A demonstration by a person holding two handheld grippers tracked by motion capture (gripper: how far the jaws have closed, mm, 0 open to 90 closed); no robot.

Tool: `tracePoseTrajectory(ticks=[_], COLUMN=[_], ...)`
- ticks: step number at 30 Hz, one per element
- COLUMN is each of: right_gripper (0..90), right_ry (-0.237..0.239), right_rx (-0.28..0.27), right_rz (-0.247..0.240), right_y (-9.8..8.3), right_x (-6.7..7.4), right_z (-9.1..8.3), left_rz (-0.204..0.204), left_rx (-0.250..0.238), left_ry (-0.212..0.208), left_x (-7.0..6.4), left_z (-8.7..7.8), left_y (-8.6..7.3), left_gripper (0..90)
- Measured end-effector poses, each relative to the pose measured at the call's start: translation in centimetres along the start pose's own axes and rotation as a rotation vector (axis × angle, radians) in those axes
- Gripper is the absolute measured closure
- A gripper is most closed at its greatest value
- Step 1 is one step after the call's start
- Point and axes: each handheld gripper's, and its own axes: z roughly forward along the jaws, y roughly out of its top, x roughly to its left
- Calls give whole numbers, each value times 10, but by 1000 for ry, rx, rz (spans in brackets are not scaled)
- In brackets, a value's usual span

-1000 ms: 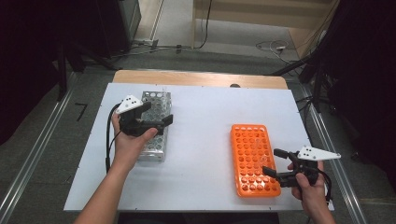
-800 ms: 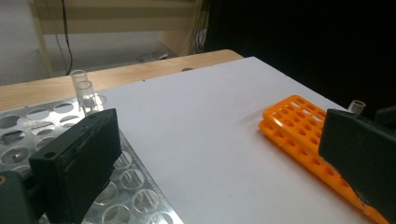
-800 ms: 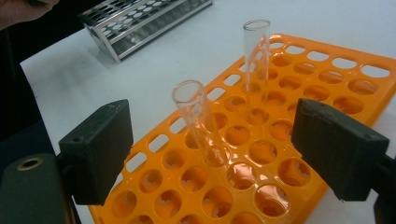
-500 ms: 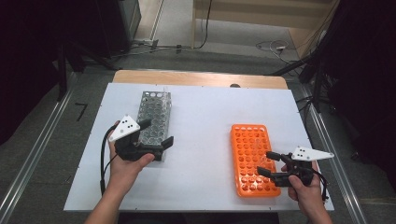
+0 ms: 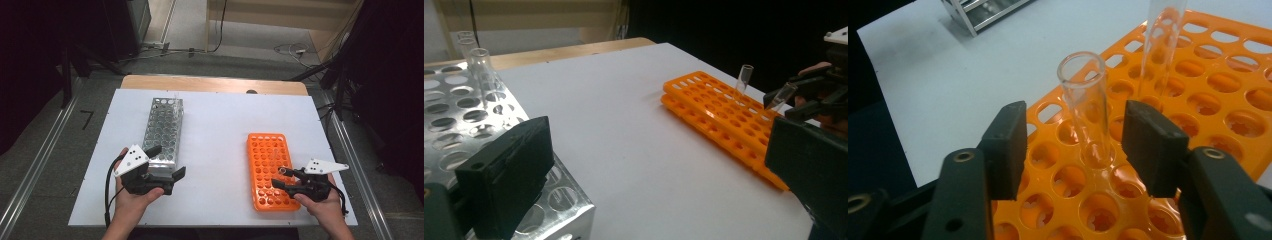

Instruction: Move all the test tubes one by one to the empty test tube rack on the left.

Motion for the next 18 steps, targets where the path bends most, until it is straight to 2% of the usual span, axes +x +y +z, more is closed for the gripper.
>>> tracePoseTrajectory(ticks=[4,11,18], right_gripper=[507,599,730], right_ry=[-5,-89,-126], right_rx=[11,20,21], right_rz=[-13,-36,-70], right_y=[-3,-5,-6], right_x=[0,1,3], right_z=[3,8,11], left_rz=[-4,-1,-5], left_rx=[12,24,31], left_ry=[-6,-13,-5], left_x=[-3,-4,-4], left_z=[1,5,6], left_y=[-6,-8,-10], left_gripper=[0,0,0])
